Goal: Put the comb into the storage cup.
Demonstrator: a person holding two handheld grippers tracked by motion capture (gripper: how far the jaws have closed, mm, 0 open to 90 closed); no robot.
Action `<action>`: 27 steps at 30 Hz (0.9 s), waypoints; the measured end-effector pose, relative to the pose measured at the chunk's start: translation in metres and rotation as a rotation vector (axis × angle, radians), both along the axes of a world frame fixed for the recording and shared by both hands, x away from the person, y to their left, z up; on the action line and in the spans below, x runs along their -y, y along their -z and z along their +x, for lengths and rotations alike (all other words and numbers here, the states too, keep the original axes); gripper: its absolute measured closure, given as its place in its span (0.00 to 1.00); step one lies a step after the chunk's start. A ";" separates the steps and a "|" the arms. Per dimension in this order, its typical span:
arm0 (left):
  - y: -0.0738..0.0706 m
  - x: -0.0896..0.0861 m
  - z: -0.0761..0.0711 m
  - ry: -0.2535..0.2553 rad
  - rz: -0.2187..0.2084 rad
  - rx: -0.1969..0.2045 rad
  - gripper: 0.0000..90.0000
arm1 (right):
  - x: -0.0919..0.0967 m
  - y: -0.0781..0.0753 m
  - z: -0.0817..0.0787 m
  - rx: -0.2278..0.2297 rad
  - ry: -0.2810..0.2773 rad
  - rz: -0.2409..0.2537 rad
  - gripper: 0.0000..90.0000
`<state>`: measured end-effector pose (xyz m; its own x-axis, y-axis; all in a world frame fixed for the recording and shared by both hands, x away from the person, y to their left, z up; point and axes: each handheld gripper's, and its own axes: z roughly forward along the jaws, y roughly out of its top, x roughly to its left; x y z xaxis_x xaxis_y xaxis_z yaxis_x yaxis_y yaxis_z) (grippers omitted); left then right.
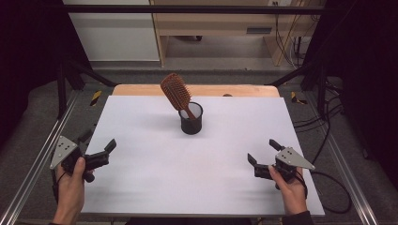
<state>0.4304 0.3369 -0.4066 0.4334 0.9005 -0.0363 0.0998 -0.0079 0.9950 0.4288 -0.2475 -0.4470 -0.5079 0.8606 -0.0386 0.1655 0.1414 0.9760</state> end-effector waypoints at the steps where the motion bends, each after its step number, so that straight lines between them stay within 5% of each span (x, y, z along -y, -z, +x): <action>1: 0.001 0.000 -0.001 0.003 0.003 -0.003 0.02 | 0.001 0.000 0.000 0.000 0.001 0.000 0.04; 16: 0.017 0.006 -0.006 0.032 0.005 0.008 0.03 | 0.014 0.004 -0.005 -0.011 0.015 0.000 0.04; 27: 0.022 0.010 -0.009 0.074 -0.043 0.033 0.03 | 0.011 0.006 -0.004 -0.021 -0.006 -0.010 0.04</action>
<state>0.4210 0.3269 -0.4290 0.5005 0.8637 -0.0587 0.0681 0.0284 0.9973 0.4252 -0.2583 -0.4533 -0.5137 0.8572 -0.0362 0.1851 0.1519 0.9709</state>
